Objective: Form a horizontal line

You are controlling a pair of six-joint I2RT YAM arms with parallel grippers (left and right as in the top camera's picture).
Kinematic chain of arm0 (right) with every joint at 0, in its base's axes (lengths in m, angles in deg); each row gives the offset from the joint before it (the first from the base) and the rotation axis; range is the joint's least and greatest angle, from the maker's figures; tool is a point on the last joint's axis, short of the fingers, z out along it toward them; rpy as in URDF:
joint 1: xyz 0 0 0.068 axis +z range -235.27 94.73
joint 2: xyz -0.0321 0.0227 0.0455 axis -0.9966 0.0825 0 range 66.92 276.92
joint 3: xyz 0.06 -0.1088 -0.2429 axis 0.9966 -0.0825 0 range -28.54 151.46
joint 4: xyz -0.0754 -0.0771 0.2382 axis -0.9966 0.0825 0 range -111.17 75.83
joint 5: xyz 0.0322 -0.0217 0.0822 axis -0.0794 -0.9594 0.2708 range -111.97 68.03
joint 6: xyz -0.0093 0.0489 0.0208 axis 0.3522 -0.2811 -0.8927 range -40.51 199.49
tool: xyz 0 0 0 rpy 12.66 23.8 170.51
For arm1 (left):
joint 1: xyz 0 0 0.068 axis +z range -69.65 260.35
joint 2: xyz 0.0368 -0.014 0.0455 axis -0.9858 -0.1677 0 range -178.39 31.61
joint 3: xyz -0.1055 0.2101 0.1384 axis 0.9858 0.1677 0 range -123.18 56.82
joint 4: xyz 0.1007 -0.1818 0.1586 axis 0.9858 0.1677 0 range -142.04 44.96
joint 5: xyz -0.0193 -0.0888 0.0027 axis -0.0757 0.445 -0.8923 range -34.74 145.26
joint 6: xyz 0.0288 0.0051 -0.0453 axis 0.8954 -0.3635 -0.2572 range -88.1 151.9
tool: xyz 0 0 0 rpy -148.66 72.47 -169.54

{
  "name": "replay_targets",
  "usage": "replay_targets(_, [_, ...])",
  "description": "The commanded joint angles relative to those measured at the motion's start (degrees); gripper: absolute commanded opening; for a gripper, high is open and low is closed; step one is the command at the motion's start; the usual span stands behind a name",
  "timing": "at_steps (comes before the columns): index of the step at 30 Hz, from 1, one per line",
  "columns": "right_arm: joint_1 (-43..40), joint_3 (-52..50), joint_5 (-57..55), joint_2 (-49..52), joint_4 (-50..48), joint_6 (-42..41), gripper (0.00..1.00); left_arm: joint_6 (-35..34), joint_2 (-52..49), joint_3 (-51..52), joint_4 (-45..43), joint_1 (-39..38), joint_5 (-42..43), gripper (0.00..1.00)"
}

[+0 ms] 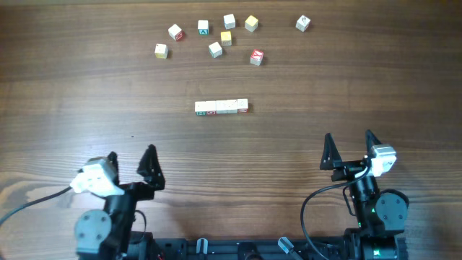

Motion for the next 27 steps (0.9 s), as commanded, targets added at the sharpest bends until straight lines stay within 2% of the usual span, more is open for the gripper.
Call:
replay_targets(1, [-0.33,-0.07,-0.96,-0.61,-0.33,-0.42,1.0,1.88,1.33,8.26,-3.85,1.53,3.89,1.0])
replay_targets(5, [-0.33,-0.07,-0.98,-0.61,-0.33,-0.44,1.0,7.54,1.36,14.03,-9.57,1.53,4.39,1.0])
replay_targets(10, [-0.33,-0.07,-0.98,-0.61,-0.33,-0.44,1.0,10.29,1.36,16.22,-13.07,1.16,4.57,1.0])
replay_targets(17, [-0.33,-0.07,-0.96,-0.61,-0.33,-0.42,1.0,10.49,1.36,16.57,-16.28,1.14,4.61,1.0])
replay_targets(27, [-0.33,-0.07,-0.96,-0.61,-0.33,-0.42,1.0,10.73,1.36,22.6,-30.51,1.14,8.98,1.0])
